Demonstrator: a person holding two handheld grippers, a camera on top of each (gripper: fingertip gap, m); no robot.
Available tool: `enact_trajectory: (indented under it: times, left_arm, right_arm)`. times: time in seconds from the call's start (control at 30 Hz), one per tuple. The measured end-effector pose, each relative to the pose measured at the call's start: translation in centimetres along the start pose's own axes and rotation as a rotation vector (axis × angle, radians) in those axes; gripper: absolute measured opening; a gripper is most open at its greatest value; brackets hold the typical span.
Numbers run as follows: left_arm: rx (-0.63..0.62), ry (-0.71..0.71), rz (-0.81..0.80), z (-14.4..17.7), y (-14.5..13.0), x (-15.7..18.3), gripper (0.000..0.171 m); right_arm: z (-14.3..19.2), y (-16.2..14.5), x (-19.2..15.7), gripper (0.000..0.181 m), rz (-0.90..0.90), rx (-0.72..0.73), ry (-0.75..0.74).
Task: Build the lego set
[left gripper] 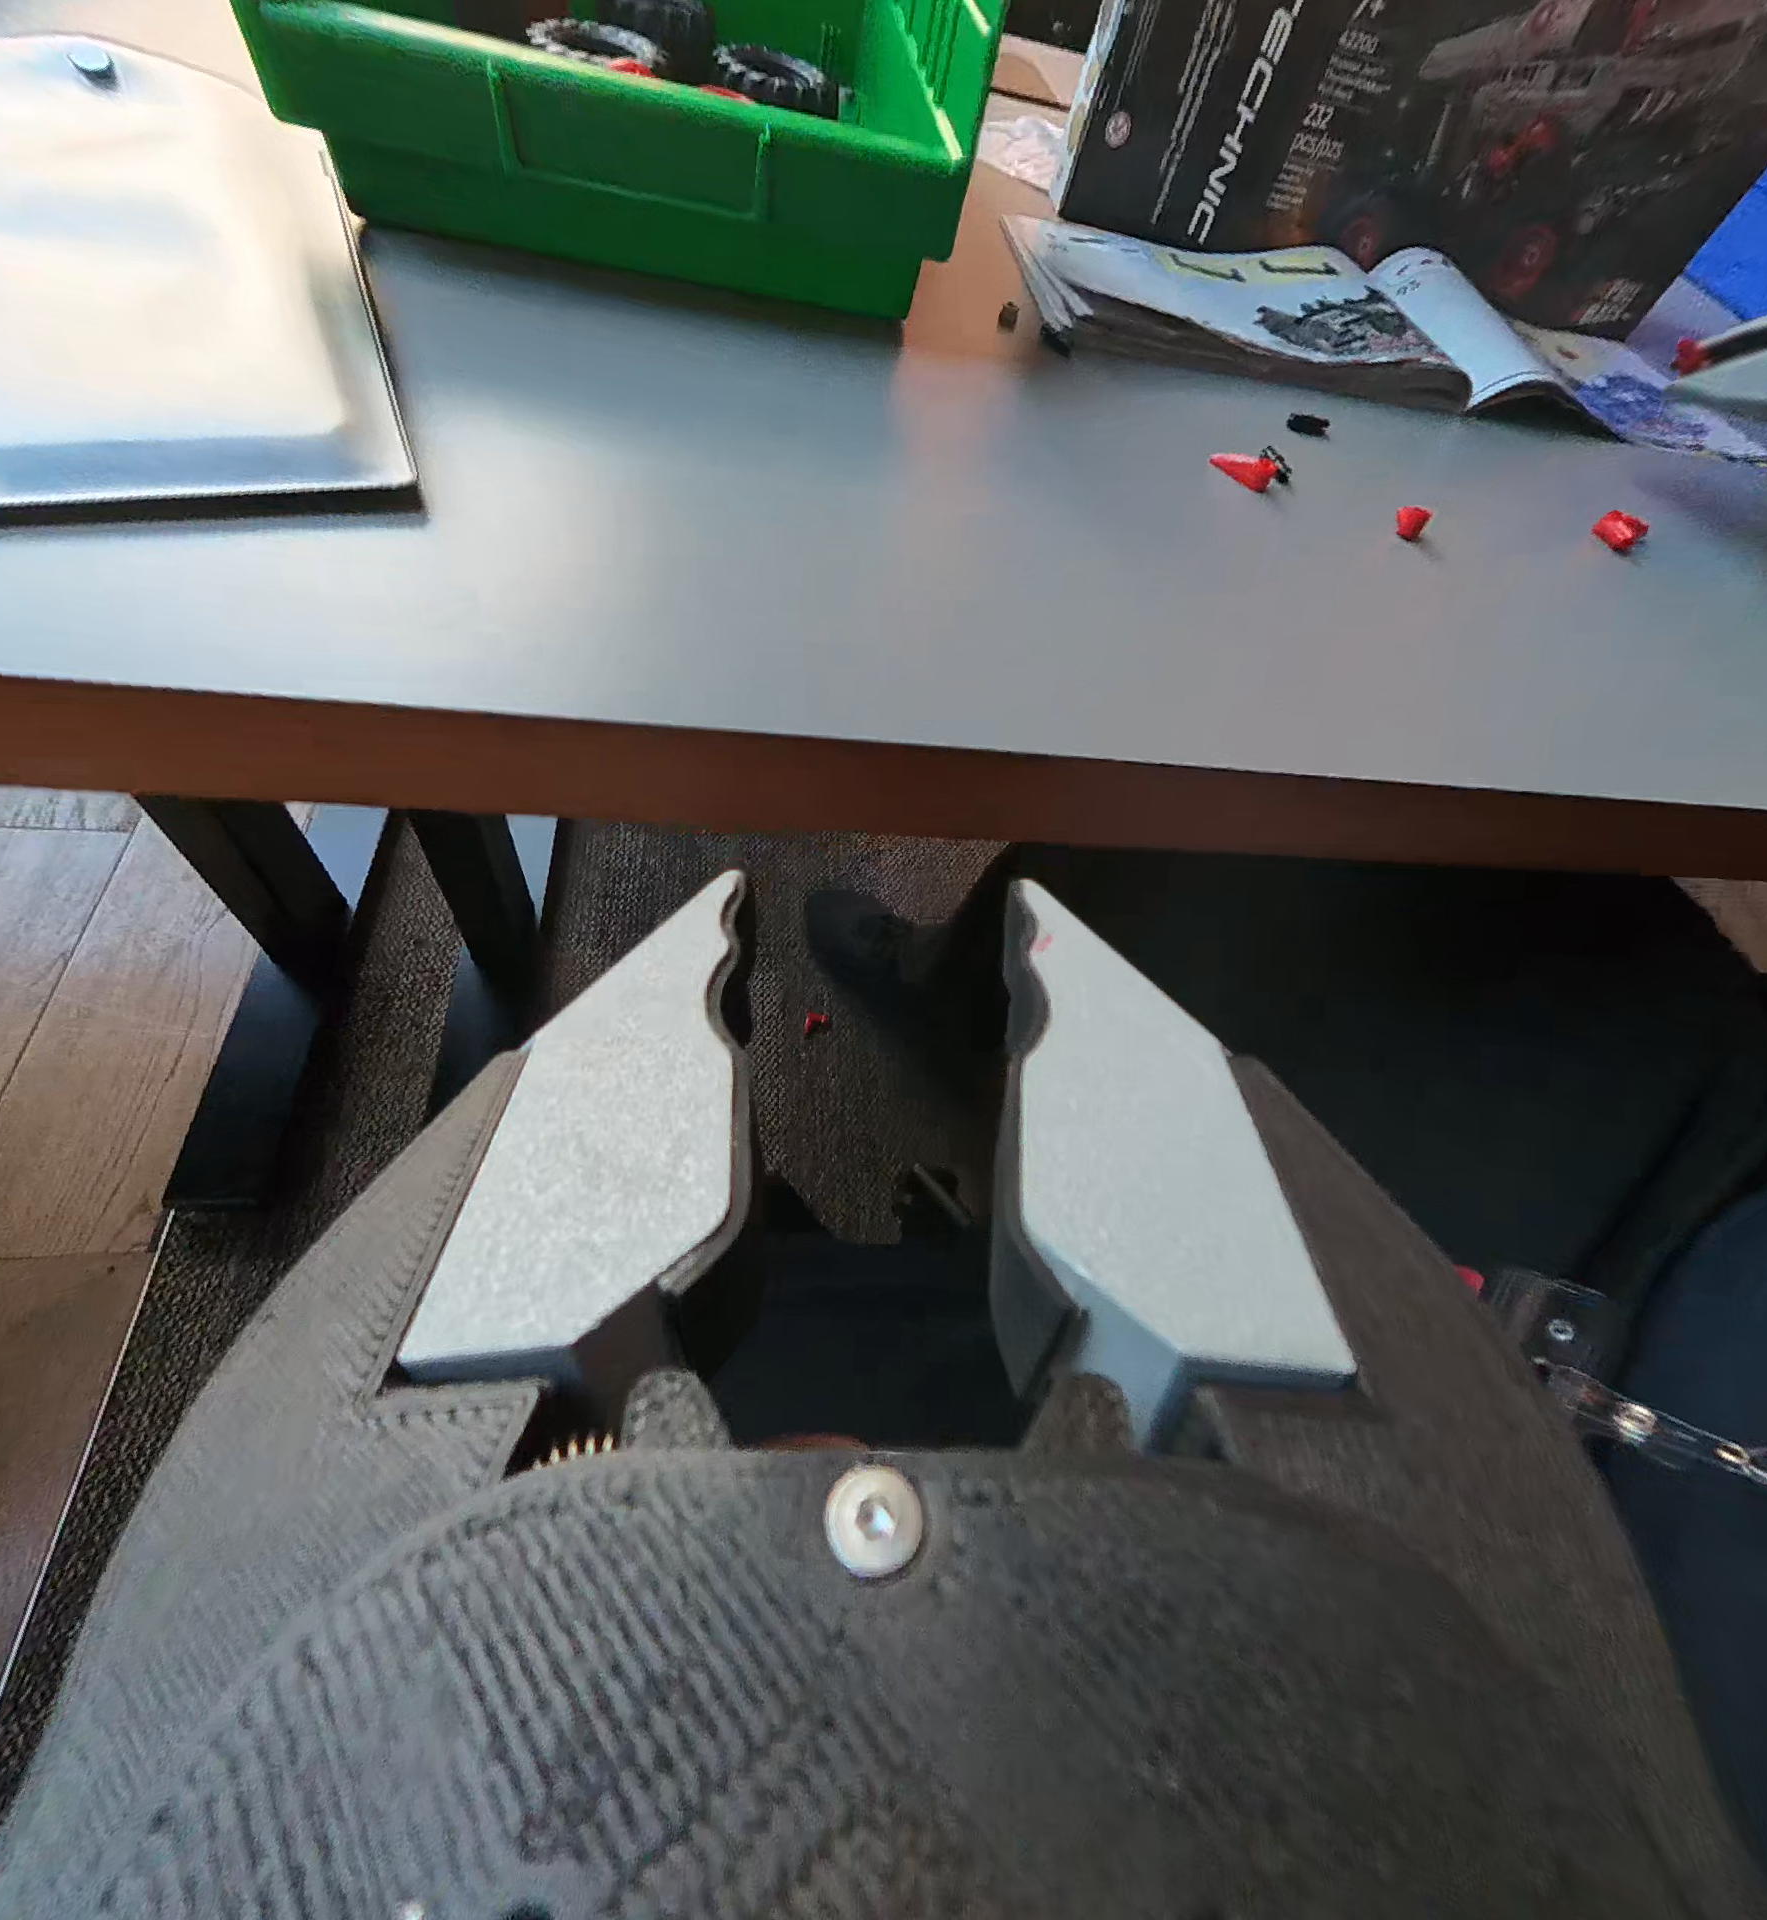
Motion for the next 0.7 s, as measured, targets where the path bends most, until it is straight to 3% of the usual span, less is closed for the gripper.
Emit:
enact_trajectory:
  times: [0.17,0.33,0.43,0.53,0.63,0.7]
  left_arm:
    - [-0.001,0.025,0.048,1.0,-1.2,0.5,0.045]
    - [-0.057,0.045,0.124,2.4,-5.0,2.0,0.046]
    - [-0.146,0.077,0.142,3.1,-8.1,2.2,0.046]
    - [-0.265,0.033,0.179,1.8,-11.0,1.9,0.045]
    - [-0.406,0.011,0.193,-0.9,-14.5,-1.5,0.046]
    - [-0.487,0.020,0.173,-3.4,-18.5,-5.4,0.042]
  right_arm:
    - [-0.1,0.5,-0.1,0.005,-0.013,0.021,0.010]
    - [0.3,1.0,0.1,0.005,-0.060,0.060,0.030]
    - [0.3,1.0,0.3,0.005,-0.095,0.053,0.040]
    - [0.2,1.6,0.0,0.005,-0.187,0.059,0.081]
    - [0.0,2.3,0.1,0.005,-0.293,0.081,0.110]
    - [-0.2,2.3,0.6,0.005,-0.339,0.080,0.107]
Point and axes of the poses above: each gripper's, where its closed fingertips meet, z back along the fingers, y out of its top, x = y × z across the jaws, the point moved 1 cm from there along z, back along the fingers, and after that the axes turned 8 degrees about -y, right-handed, at the moved point
